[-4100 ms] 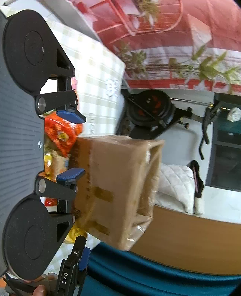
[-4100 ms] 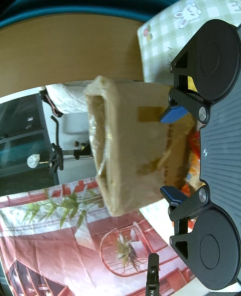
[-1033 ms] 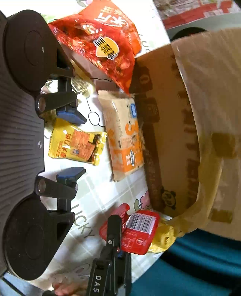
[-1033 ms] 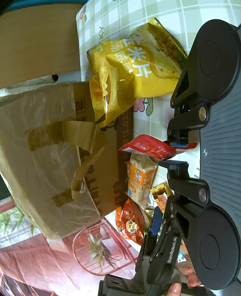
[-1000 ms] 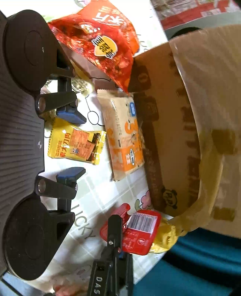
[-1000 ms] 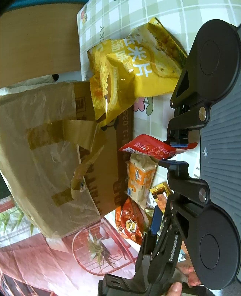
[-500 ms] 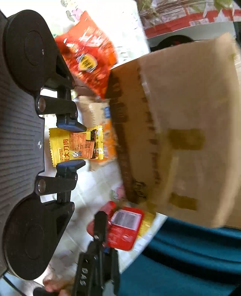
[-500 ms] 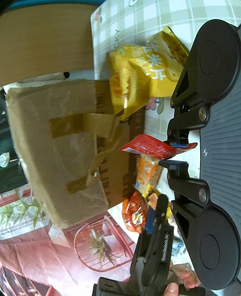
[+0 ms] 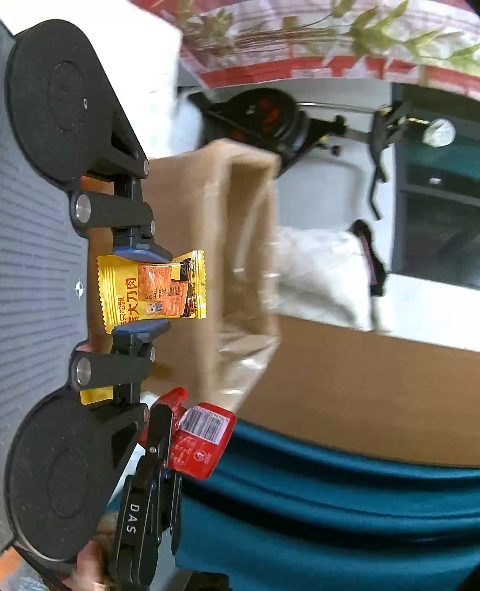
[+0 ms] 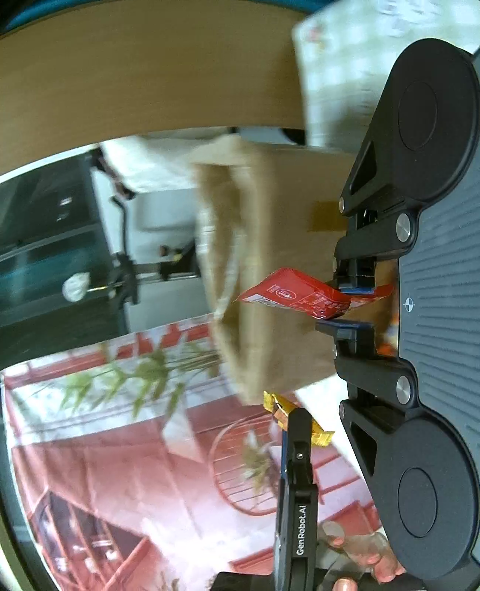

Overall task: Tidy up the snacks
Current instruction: 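Carry both packets over the box and open both grippers to drop them, then withdraw both open grippers from the box back to the snack pile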

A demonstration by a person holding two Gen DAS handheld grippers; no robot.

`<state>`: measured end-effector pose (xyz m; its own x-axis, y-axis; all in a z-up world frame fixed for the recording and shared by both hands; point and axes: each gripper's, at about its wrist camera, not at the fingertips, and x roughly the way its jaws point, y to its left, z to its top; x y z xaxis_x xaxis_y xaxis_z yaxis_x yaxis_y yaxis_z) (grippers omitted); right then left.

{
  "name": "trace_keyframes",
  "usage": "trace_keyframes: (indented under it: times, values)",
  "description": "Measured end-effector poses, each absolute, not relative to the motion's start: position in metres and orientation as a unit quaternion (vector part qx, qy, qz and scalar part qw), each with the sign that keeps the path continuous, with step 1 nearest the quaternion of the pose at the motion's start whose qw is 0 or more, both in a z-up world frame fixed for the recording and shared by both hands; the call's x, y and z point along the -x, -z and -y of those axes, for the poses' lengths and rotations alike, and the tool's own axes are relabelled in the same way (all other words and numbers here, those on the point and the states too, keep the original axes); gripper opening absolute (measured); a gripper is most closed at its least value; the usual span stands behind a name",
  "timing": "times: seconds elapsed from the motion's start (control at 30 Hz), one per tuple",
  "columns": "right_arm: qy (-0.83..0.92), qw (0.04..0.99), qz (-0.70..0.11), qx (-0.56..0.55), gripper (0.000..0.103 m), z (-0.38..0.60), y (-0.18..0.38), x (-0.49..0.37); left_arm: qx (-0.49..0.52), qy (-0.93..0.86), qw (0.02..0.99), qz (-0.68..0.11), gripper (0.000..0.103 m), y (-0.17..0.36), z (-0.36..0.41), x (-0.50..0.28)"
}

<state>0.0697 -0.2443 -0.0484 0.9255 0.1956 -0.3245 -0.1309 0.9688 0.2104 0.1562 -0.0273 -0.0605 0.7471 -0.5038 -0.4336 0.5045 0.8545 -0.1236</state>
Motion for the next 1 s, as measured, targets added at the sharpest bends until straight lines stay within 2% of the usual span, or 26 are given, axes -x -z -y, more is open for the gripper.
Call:
trace_keyframes:
  times: [0.27,0.5,0.57,0.6,0.63,0.7,0.87,1.0]
  values:
    - [-0.04,0.984,-0.162,-0.059,0.012,0.269,-0.003,-0.155,0.022,0.22,0.947,-0.232,0.034,0.032,0.047,-0.234]
    - [0.008,0.977,-0.202,-0.067,0.014,0.282,0.013,-0.219,0.041,0.18,0.948,-0.258,0.035,0.031,0.045,-0.278]
    - [0.019,0.975,-0.21,-0.067,0.024,0.283,0.019,-0.225,0.057,0.177,0.946,-0.267,0.042,0.033,0.041,-0.28]
    - [0.023,0.975,-0.212,-0.068,0.036,0.281,0.023,-0.225,0.061,0.178,0.944,-0.271,0.053,0.034,0.038,-0.279]
    - [0.024,0.974,-0.214,-0.07,0.045,0.282,0.025,-0.223,0.057,0.179,0.944,-0.271,0.058,0.036,0.038,-0.277]
    - [0.027,0.974,-0.213,-0.073,0.056,0.282,0.028,-0.218,0.041,0.172,0.947,-0.269,0.058,0.037,0.037,-0.269]
    - [0.033,0.975,-0.204,-0.081,0.07,0.283,0.027,-0.198,0.034,0.172,0.947,-0.269,0.06,0.035,0.03,-0.254]
    - [0.028,0.978,-0.194,-0.076,0.082,0.277,0.023,-0.179,0.019,0.167,0.951,-0.261,0.067,0.028,0.024,-0.234]
